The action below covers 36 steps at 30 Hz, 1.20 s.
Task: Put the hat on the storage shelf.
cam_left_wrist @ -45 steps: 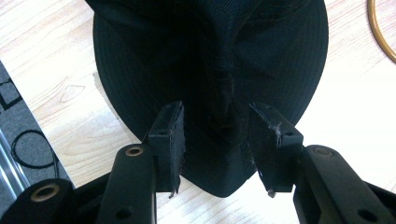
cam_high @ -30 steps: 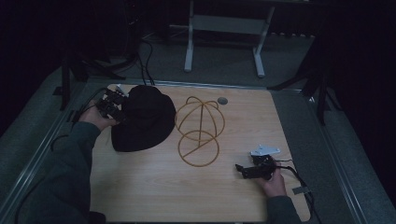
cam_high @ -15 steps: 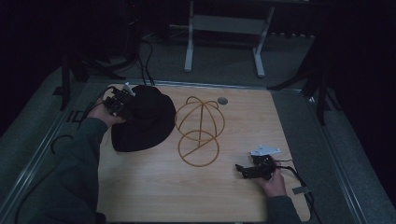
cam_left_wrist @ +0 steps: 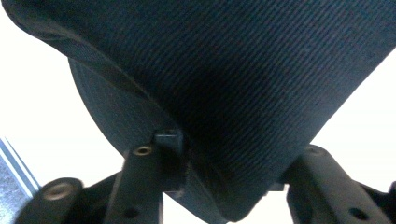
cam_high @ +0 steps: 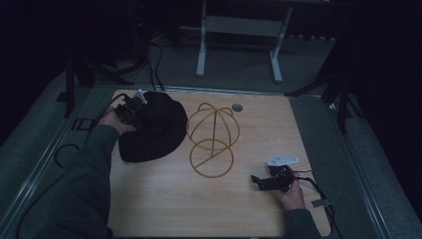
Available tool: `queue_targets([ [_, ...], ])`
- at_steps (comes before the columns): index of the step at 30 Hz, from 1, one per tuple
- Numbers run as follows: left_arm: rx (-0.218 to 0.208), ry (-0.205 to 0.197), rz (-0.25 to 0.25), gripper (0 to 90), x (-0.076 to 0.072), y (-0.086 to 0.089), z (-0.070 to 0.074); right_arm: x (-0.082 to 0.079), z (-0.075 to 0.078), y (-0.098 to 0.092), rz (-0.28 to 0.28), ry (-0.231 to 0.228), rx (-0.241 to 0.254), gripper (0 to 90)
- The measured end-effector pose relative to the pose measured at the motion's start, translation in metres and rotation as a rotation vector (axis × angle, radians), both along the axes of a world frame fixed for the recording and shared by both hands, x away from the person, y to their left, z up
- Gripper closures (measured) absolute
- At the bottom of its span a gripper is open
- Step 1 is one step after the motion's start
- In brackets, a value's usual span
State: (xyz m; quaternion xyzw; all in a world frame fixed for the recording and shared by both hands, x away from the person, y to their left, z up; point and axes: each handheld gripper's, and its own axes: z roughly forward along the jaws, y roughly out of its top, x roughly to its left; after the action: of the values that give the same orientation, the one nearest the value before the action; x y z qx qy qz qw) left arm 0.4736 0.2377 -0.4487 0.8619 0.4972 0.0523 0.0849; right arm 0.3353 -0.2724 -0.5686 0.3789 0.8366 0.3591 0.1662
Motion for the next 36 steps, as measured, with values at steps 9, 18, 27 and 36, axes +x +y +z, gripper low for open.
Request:
queue_targets([
  [9,0.042,0.019,-0.018,86.1,0.001,-0.007,-0.002,0.0,0.0,0.0,0.0,0.0,0.0,11.6],
  [18,0.011,-0.002,-0.029,87.6,-0.003,-0.006,0.004,0.0,0.0,0.0,0.0,0.0,0.0,11.6],
  [27,-0.015,-0.006,-0.052,87.8,-0.008,-0.005,0.012,0.0,0.0,0.0,0.0,0.0,0.0,11.6],
  [36,-0.023,-0.014,-0.027,87.9,-0.012,0.001,0.019,0.0,0.0,0.0,0.0,0.0,0.0,11.6],
])
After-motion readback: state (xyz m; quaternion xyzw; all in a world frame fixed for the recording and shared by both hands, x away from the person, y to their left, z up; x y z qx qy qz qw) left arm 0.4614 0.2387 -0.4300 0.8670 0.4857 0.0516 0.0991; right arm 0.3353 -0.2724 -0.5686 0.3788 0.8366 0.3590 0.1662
